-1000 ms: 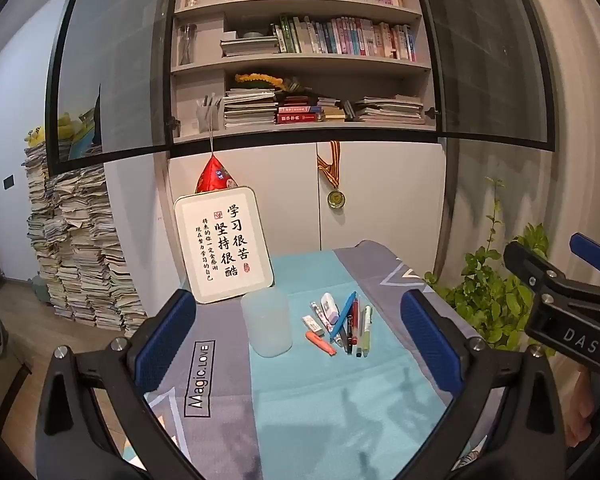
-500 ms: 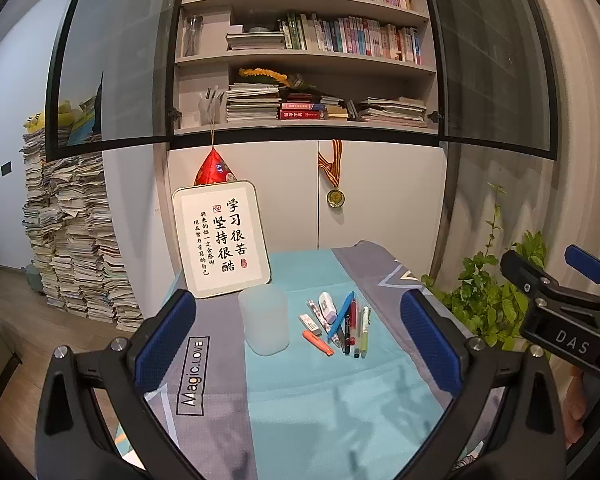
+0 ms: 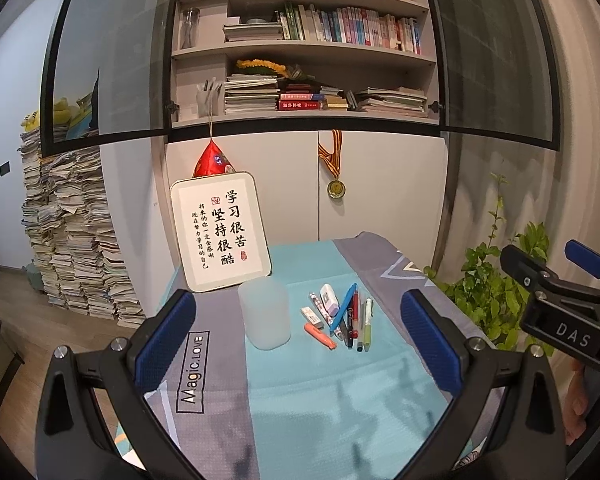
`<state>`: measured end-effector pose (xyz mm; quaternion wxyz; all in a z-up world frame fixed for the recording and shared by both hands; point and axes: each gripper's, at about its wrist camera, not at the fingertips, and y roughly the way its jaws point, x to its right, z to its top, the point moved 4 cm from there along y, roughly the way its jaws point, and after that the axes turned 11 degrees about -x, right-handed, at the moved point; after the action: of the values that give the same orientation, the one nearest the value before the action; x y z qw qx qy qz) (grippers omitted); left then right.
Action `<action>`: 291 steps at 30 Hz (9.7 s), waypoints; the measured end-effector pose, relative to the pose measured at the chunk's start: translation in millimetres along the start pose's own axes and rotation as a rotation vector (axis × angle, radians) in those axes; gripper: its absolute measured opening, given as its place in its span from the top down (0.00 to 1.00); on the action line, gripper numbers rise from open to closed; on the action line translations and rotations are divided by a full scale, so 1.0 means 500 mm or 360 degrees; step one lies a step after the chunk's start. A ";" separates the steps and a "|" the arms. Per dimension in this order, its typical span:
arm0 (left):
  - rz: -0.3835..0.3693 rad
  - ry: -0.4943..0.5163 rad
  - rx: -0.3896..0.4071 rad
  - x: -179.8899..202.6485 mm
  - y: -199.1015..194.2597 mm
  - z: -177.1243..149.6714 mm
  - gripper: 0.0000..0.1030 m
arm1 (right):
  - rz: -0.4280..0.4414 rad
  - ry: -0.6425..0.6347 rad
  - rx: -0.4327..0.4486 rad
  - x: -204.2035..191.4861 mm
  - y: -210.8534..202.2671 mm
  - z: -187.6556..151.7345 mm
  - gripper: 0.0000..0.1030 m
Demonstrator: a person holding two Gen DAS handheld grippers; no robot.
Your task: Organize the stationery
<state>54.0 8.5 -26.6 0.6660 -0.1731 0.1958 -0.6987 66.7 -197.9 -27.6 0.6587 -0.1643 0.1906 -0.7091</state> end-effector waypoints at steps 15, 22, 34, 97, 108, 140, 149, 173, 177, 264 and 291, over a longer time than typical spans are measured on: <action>0.0007 -0.0009 -0.0062 -0.001 0.037 0.001 0.01 | 0.0004 -0.0012 -0.0053 -0.003 0.029 -0.005 0.01; 0.0013 -0.0013 -0.0107 -0.005 0.067 -0.002 0.01 | 0.0002 -0.0014 -0.0106 -0.002 0.059 -0.004 0.01; 0.0027 -0.0033 -0.0225 -0.011 0.137 -0.011 0.01 | -0.0004 -0.0017 -0.0237 -0.004 0.139 -0.008 0.01; 0.0053 -0.0020 -0.0735 -0.010 0.423 -0.058 0.24 | 0.0368 -0.0102 -0.1146 -0.122 0.621 -0.096 0.62; -0.0041 -0.0055 -0.0724 -0.003 0.413 -0.041 0.24 | 0.0395 -0.0243 -0.1194 -0.084 0.577 -0.122 0.75; -0.0303 0.0160 -0.0917 0.220 0.467 -0.068 0.24 | 0.0590 0.0061 -0.1263 0.142 0.478 -0.181 0.89; -0.0423 0.0310 -0.1016 0.344 0.522 -0.087 0.26 | 0.0461 -0.0008 -0.1214 0.185 0.485 -0.167 0.89; -0.0467 0.0333 -0.1086 0.344 0.540 -0.096 0.91 | 0.0217 -0.0132 -0.1255 0.202 0.533 -0.148 0.61; -0.0449 0.0344 -0.1095 0.350 0.548 -0.100 0.84 | 0.0199 -0.0184 -0.1238 0.195 0.536 -0.148 0.69; -0.0128 -0.0133 -0.0126 -0.189 0.273 0.251 0.90 | 0.0539 -0.0437 -0.0443 -0.304 0.269 0.200 0.85; -0.0226 -0.0228 -0.0430 -0.198 0.430 0.128 0.89 | 0.0651 -0.0526 -0.0774 -0.399 0.393 0.085 0.85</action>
<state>276.8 97.0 -77.6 0.5977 -0.3239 0.2273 -0.6972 274.1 -13.0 -82.7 0.7506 -0.3870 0.2736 -0.4604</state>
